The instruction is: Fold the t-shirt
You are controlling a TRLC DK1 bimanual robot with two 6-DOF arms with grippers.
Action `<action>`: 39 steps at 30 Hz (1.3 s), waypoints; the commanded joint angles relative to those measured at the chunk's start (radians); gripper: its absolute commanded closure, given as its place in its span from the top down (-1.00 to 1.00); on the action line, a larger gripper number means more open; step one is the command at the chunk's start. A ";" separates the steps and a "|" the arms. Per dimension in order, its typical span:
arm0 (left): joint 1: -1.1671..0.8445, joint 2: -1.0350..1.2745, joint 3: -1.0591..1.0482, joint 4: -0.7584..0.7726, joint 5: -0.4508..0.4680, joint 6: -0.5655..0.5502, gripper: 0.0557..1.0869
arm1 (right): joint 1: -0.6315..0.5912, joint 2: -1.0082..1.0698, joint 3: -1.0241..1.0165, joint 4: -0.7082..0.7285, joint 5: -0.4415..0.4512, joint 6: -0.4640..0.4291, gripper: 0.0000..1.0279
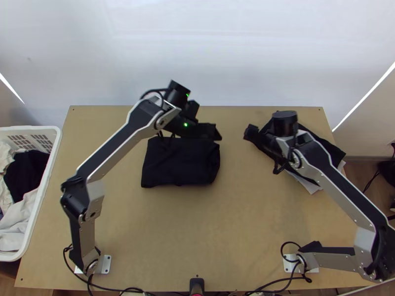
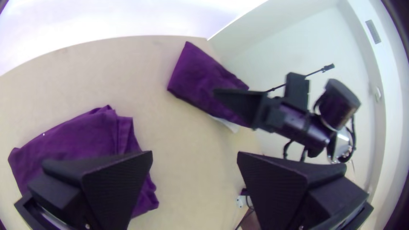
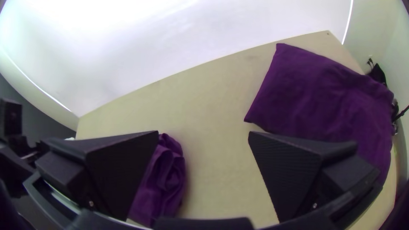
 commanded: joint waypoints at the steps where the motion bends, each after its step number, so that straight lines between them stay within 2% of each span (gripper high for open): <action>1: 0.062 -0.070 0.045 0.015 0.070 -0.019 0.91 | 0.055 0.092 -0.005 0.002 0.000 0.045 0.91; 5: 0.163 -0.079 0.020 -0.062 0.078 0.027 0.91 | 0.089 0.189 0.009 0.001 -0.049 0.091 0.91; 10: 0.243 -0.148 -0.061 -0.088 0.073 0.056 0.91 | 0.106 0.301 0.048 -0.013 -0.189 0.200 0.91; 17: 0.286 -0.213 -0.133 -0.071 0.066 0.056 0.91 | 0.220 0.407 0.121 -0.050 -0.207 0.227 0.91; 19: 0.292 -0.220 -0.133 -0.070 0.061 0.055 0.91 | 0.238 0.439 0.121 -0.056 -0.278 0.275 0.91; 25: 0.314 -0.233 -0.138 -0.068 0.039 0.047 0.91 | 0.282 0.504 0.153 -0.055 -0.282 0.261 0.91; 39: 0.355 -0.274 -0.141 -0.071 0.036 0.039 0.91 | 0.195 0.583 0.216 -0.010 -0.281 0.221 0.91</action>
